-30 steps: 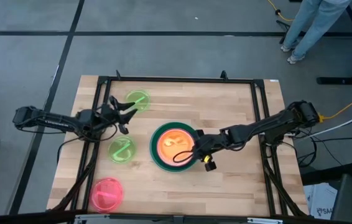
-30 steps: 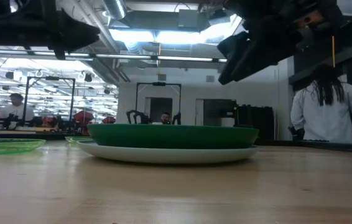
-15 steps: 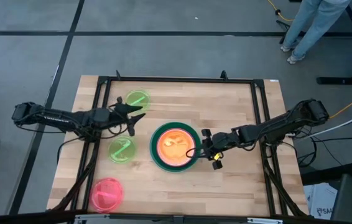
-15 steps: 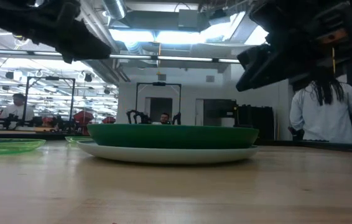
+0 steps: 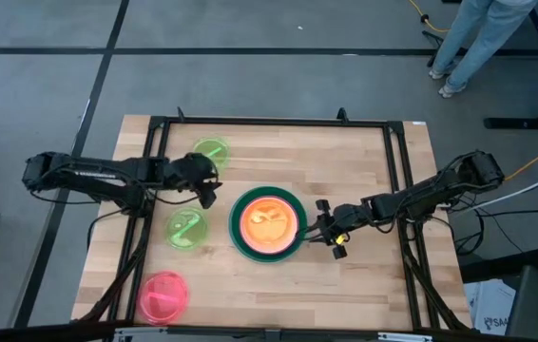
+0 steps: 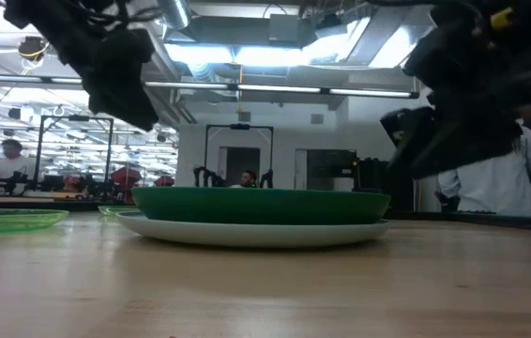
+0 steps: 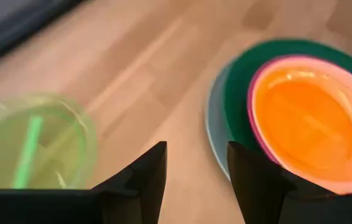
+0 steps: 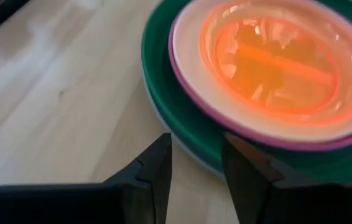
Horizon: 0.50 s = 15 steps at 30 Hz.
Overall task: Stack plastic plates
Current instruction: Stack the bottom light green plate on top of the orange plate
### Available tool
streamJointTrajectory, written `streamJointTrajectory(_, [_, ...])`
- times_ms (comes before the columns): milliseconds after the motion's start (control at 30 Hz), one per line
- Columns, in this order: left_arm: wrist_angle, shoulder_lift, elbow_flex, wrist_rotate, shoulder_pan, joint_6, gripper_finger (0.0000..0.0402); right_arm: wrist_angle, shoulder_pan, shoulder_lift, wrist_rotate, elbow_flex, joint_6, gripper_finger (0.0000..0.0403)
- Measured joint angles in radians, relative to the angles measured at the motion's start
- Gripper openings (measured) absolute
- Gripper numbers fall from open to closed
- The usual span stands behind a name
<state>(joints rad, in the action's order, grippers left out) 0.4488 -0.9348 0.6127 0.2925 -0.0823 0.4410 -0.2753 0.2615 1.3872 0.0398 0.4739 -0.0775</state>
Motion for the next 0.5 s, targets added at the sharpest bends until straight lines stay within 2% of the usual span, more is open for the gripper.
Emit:
streamJointTrajectory(200, [0.139, -0.139, 0.077, -0.173, -0.078, 0.020, 0.0161, -0.033, 0.000, 0.000, -0.003, -0.050, 0.028, 0.0131])
streamJointTrajectory(500, [0.398, -0.317, 0.209, -0.300, -0.206, -0.061, 0.0161, -0.107, 0.000, 0.000, -0.048, -0.093, 0.036, 0.0131])
